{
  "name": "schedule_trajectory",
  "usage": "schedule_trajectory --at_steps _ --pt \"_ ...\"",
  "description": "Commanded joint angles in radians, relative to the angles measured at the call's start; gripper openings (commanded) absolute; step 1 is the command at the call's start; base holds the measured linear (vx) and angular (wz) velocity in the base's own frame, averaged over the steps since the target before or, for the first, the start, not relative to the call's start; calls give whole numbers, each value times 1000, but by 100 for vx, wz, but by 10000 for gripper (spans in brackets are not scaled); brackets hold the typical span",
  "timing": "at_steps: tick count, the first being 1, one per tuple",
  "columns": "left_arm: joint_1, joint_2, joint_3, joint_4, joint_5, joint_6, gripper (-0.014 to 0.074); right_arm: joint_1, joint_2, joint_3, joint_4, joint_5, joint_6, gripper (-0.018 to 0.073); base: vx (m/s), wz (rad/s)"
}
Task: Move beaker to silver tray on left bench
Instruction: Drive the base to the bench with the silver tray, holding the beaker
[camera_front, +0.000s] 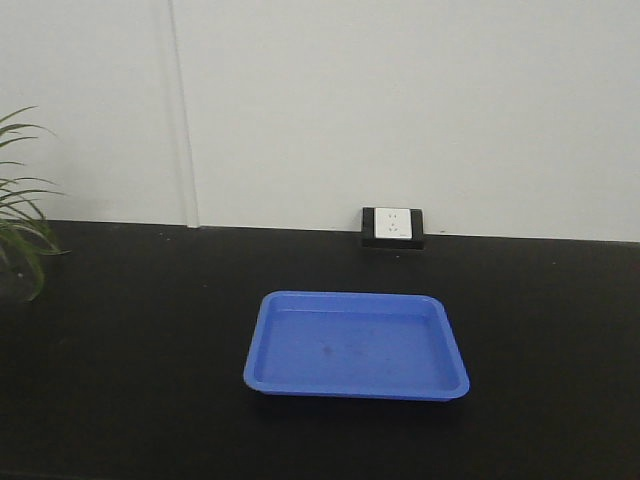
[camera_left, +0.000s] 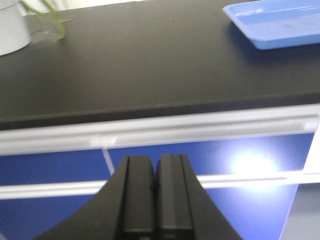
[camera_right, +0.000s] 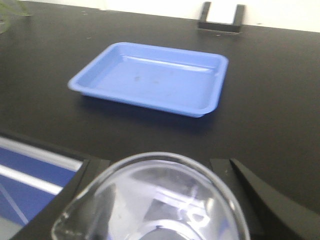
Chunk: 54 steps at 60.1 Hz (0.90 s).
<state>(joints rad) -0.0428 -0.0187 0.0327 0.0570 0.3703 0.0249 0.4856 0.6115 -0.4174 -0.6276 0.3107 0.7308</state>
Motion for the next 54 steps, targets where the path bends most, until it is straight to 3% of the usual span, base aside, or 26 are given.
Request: schedule_trajectory --at_steps 1,54 --pt "-7 -7 20 -3 -75 -2 1 0 -2 -31 -24 -63 -4 -11 -27 29" --pt "-7 -7 20 -3 -75 -2 1 0 -2 -31 -24 -64 -4 -11 -29 43"
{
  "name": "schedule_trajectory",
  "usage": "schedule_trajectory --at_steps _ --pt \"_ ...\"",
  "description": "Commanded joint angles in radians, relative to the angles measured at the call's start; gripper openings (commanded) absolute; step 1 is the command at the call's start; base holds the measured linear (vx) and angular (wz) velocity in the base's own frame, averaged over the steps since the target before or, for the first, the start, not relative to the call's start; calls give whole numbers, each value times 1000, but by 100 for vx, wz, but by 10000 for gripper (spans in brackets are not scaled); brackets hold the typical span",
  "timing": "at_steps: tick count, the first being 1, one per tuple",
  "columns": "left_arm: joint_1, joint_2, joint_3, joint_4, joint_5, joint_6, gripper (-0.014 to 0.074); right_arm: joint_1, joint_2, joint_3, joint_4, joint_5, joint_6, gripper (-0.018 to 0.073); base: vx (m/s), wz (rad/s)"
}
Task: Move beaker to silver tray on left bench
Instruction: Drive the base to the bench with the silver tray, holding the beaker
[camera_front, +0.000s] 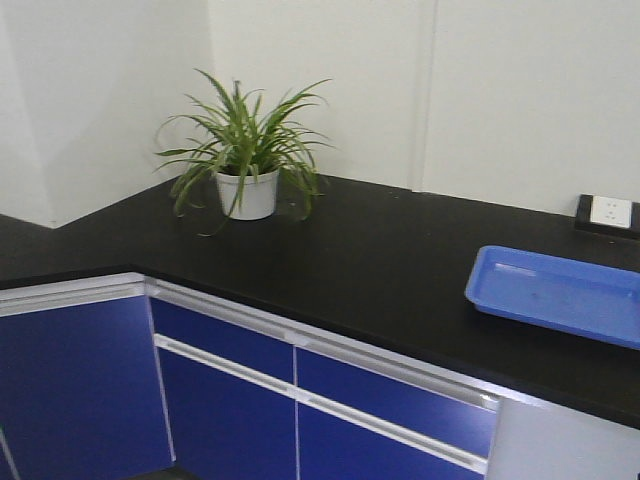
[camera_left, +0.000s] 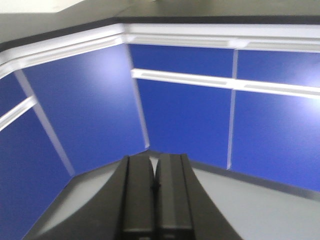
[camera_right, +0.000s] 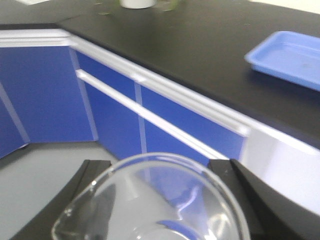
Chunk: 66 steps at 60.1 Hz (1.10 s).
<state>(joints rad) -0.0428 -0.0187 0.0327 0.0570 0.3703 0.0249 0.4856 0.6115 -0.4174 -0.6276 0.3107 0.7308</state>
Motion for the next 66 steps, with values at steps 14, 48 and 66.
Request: schedule_trajectory --at_steps 14,48,66 --pt "-7 -7 20 -3 -75 -2 1 0 -2 -31 -24 -64 -4 -11 -33 56" --pt "-7 -7 20 -3 -75 -2 1 0 -2 -31 -24 -62 -4 -11 -33 57" --pt "-7 -7 20 -3 -75 -2 1 0 -2 -31 -24 -62 -4 -11 -24 51"
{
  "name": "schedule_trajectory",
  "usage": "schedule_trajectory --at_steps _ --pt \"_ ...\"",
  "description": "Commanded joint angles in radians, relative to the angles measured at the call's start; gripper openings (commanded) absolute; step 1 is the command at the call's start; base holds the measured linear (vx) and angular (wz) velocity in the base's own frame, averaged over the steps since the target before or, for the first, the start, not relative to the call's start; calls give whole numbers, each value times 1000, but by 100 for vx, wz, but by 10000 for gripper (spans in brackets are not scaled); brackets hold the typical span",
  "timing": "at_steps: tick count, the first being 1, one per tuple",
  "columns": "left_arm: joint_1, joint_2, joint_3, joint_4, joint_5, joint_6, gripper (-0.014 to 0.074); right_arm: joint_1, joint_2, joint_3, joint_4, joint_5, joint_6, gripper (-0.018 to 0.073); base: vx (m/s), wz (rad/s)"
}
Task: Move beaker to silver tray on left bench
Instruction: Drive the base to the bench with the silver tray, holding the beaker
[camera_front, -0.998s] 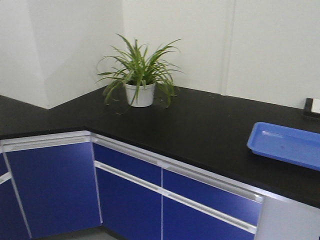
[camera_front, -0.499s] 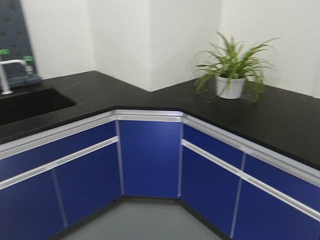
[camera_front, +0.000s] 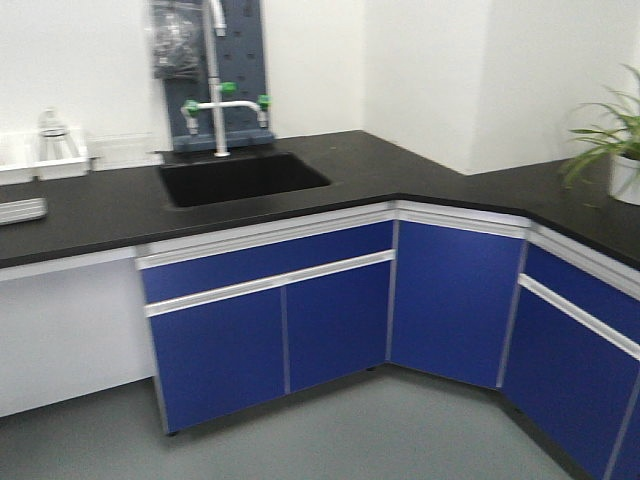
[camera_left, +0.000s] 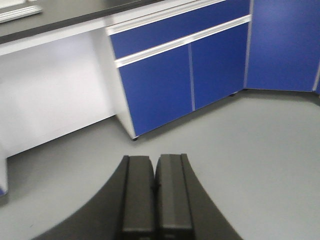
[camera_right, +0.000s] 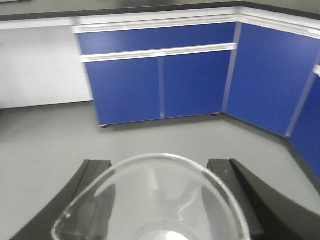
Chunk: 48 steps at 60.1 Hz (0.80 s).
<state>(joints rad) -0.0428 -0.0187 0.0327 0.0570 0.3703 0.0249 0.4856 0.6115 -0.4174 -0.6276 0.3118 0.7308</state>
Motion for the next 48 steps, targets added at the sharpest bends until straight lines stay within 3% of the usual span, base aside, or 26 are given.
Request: schedule_trajectory --at_steps 1,48 --pt "-7 -7 20 -3 -75 -2 1 0 -2 -31 -24 -63 -4 -11 -19 53" --pt "-7 -7 20 -3 -75 -2 1 0 -2 -31 -24 -61 -4 -11 -5 50"
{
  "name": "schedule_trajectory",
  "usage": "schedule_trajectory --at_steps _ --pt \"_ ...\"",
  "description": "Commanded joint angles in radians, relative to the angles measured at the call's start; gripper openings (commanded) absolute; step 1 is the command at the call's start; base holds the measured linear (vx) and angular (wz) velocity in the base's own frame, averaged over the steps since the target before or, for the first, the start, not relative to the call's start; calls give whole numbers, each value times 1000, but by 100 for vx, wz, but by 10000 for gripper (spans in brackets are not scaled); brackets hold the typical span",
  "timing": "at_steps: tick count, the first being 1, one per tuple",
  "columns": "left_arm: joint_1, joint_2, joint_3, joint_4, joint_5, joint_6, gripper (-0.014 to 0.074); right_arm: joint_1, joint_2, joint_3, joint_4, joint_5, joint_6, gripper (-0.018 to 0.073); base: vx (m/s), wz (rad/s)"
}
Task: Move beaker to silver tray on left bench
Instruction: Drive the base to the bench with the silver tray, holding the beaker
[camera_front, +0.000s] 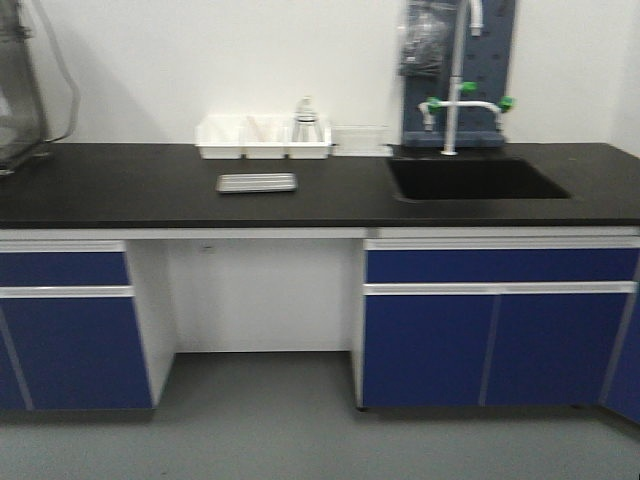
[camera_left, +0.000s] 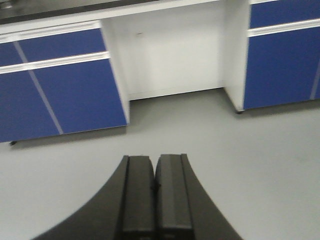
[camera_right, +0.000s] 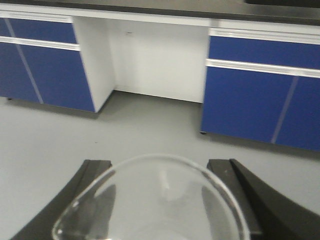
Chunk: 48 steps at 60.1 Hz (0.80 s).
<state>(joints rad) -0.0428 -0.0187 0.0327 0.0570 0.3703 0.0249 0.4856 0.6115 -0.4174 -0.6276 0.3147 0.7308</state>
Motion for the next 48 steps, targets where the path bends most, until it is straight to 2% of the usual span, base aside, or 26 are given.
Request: schedule_trajectory --at_steps 1,27,48 --pt "-7 -7 20 -3 -75 -2 1 0 -2 -31 -24 -64 -4 -11 8 59" --pt "-7 -7 20 -3 -75 -2 1 0 -2 -31 -24 -64 -4 -11 15 46" --pt "-7 -7 20 -3 -75 -2 1 0 -2 -31 -24 -64 -4 -11 24 16"
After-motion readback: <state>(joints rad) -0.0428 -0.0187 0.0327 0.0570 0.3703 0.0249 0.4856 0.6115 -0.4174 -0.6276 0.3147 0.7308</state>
